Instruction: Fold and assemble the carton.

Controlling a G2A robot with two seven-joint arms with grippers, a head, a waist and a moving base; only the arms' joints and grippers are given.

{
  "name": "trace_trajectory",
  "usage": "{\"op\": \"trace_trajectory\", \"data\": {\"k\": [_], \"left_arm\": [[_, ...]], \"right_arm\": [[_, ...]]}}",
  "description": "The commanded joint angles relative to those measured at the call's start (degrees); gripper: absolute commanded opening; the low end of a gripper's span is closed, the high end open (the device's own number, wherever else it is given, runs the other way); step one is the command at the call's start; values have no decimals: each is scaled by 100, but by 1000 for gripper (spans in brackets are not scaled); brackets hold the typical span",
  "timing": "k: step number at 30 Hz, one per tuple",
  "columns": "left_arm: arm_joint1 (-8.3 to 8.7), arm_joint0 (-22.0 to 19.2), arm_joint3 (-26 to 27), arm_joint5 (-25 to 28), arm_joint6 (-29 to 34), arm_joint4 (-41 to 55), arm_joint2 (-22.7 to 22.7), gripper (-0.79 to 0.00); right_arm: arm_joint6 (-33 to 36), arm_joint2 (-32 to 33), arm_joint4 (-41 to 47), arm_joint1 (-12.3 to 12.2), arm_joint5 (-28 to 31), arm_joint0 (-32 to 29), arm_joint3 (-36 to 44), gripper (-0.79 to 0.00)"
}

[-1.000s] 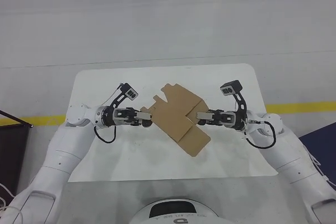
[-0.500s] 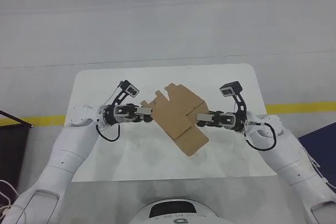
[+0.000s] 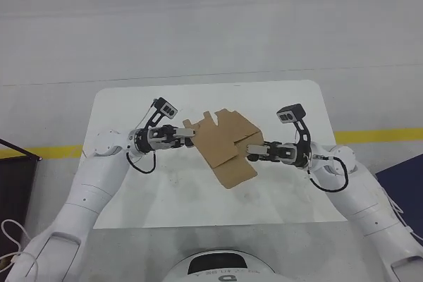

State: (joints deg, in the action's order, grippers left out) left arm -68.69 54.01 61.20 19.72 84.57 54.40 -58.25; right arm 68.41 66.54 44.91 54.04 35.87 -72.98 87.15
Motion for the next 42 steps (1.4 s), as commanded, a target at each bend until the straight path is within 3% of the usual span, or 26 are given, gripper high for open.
{"op": "trace_trajectory", "data": {"k": [1,11,22,31,42], "left_arm": [[-21,-8,-8,4,-4,25,11,-785],[-165,-11,-95,-144,144,974,-125,-785],[-196,-179,-173,39,-39,-130,-22,-785],[-122,-145,-83,329,-329,-584,-360,-785],[-36,13,237,248,-247,-957,-516,-785]], "right_arm": [[-3,26,-3,0,3,-20,20,-785],[-60,56,-436,17,46,-52,-81,-785],[-649,67,-1433,41,-76,-104,143,-785],[-401,112,-1174,40,-130,-153,193,-785],[-114,164,-1025,31,-222,-103,92,-785]]}}
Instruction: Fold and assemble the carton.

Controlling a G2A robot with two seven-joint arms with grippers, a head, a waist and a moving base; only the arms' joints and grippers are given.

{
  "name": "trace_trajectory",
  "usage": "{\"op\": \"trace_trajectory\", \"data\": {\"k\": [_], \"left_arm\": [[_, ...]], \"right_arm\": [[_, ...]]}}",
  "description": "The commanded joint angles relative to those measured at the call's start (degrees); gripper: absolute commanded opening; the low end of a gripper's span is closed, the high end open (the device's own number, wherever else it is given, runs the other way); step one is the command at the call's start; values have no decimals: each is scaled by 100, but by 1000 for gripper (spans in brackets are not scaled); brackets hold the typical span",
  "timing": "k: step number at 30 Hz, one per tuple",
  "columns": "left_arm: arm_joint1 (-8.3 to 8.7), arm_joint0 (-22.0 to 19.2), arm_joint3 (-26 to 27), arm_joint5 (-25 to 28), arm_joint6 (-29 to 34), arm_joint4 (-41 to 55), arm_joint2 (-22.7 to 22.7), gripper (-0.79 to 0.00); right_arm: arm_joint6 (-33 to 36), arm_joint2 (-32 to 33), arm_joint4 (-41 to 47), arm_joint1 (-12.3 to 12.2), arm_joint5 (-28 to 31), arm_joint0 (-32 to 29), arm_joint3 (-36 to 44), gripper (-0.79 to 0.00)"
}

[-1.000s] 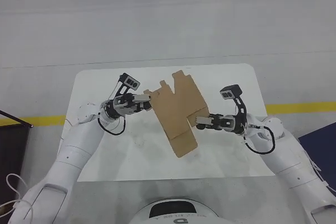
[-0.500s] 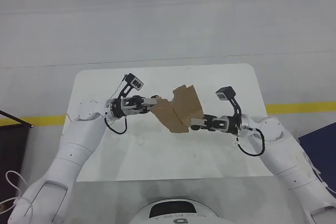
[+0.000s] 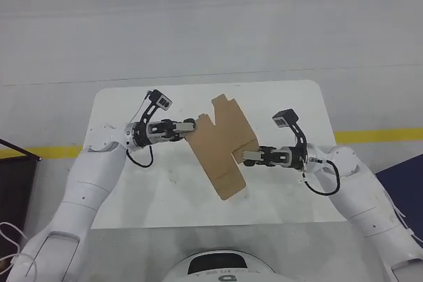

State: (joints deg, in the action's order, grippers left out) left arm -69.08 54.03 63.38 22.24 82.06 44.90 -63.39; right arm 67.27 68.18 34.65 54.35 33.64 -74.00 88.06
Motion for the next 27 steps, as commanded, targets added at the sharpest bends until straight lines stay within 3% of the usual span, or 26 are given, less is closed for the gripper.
{"op": "trace_trajectory", "data": {"k": [1,9,10,12,13,17,19,25,27], "left_arm": [[8,17,35,0,-1,-48,-5,-785],[40,55,171,107,-107,-222,-37,-785],[50,49,176,140,-140,-267,-62,-745],[77,41,188,163,-163,-358,-110,-523],[91,43,194,142,-142,-345,-142,-449],[141,78,316,-7,7,-256,-221,-323],[157,111,383,-79,80,-227,-221,-339],[187,177,445,-174,174,-184,-186,-597],[188,189,390,-145,145,-104,-195,-613]], "right_arm": [[0,0,1,0,1,0,0,-785],[0,0,1,0,1,0,0,-785],[-62,-9,-17,3,-44,-16,21,-785],[-131,-28,-108,6,-164,-48,86,-785],[-125,-30,-144,5,-202,-56,102,-785],[-106,-26,-208,5,-281,-72,113,-785],[-104,-21,-212,8,-290,-76,115,-785],[-81,3,-165,16,-233,-93,128,-785],[-61,21,-110,18,-196,-109,144,-785]]}}
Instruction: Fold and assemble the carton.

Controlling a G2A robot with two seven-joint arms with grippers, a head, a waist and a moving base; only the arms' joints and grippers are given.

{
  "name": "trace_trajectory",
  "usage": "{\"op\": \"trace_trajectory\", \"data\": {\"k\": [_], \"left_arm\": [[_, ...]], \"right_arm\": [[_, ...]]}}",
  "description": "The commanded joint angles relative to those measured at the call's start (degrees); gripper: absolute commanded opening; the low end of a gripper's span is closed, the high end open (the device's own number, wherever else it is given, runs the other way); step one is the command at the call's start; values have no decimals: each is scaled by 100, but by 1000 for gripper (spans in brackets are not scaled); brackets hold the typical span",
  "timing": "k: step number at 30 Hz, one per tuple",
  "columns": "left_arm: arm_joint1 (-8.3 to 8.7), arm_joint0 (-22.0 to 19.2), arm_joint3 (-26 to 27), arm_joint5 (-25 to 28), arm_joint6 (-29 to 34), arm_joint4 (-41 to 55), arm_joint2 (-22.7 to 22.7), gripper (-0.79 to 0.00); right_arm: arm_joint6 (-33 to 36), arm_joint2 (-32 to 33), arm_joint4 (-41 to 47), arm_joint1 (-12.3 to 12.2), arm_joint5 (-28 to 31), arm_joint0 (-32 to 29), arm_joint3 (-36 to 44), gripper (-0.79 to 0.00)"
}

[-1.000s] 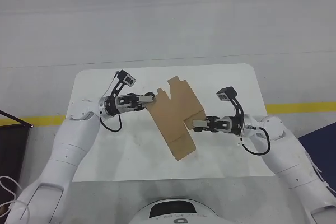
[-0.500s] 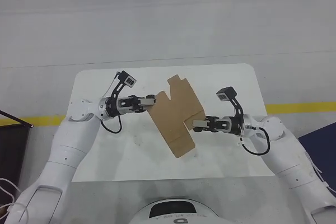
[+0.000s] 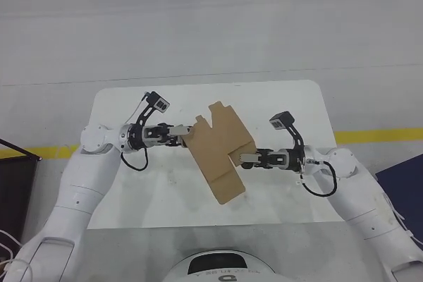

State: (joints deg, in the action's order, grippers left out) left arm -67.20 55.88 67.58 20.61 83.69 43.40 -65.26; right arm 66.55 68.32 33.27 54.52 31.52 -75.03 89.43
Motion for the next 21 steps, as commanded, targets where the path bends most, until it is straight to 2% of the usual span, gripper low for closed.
{"op": "trace_trajectory", "data": {"k": [1,7,21], "left_arm": [[-1,7,-68,27,-28,122,-21,-622],[20,-49,-218,4,-4,-24,-4,-677],[-34,-150,-221,-174,173,204,296,-637]], "right_arm": [[34,17,79,2,41,-17,15,-785],[277,70,391,3,126,-51,12,-785],[309,94,393,31,188,-52,14,-785]]}}
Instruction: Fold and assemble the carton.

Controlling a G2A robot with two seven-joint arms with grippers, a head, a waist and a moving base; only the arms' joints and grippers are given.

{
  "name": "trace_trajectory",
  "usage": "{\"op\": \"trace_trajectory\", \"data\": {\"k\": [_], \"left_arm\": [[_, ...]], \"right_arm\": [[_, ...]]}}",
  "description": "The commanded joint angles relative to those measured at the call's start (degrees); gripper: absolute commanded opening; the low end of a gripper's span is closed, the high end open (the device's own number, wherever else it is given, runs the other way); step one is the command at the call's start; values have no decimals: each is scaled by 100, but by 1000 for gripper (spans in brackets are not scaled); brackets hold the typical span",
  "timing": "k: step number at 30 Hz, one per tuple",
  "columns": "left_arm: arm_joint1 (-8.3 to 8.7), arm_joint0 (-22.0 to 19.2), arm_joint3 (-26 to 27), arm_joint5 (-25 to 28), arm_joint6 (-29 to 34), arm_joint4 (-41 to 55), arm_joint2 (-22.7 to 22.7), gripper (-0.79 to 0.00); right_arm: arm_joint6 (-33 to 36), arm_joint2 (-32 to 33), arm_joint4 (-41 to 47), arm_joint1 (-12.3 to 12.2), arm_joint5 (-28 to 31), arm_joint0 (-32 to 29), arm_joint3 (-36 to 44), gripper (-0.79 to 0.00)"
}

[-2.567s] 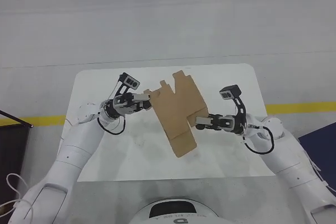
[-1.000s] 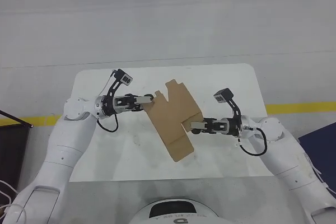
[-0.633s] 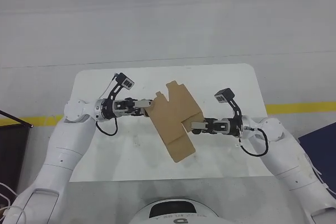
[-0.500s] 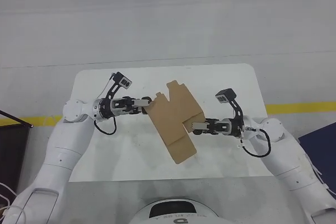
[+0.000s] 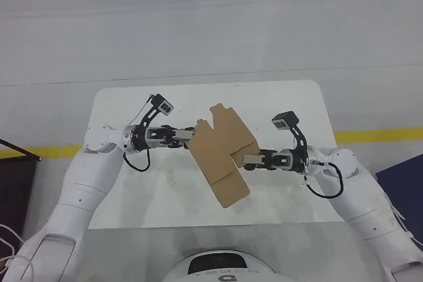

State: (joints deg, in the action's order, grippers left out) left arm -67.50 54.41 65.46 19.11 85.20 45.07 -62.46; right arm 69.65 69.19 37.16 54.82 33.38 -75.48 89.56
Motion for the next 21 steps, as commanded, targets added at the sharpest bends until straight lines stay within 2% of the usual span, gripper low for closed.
{"op": "trace_trajectory", "data": {"k": [1,10,18,21], "left_arm": [[-13,-12,-23,-54,53,84,36,-634],[-103,-115,-152,-281,281,443,140,-588],[-20,-51,149,-259,258,-213,30,-443],[37,-6,308,-278,278,-446,19,-416]], "right_arm": [[7,12,13,1,10,-12,8,-785],[31,26,28,15,16,-37,-7,-785],[213,-39,-175,18,-211,-1,-87,-785],[282,-89,-320,19,-330,42,-106,-785]]}}
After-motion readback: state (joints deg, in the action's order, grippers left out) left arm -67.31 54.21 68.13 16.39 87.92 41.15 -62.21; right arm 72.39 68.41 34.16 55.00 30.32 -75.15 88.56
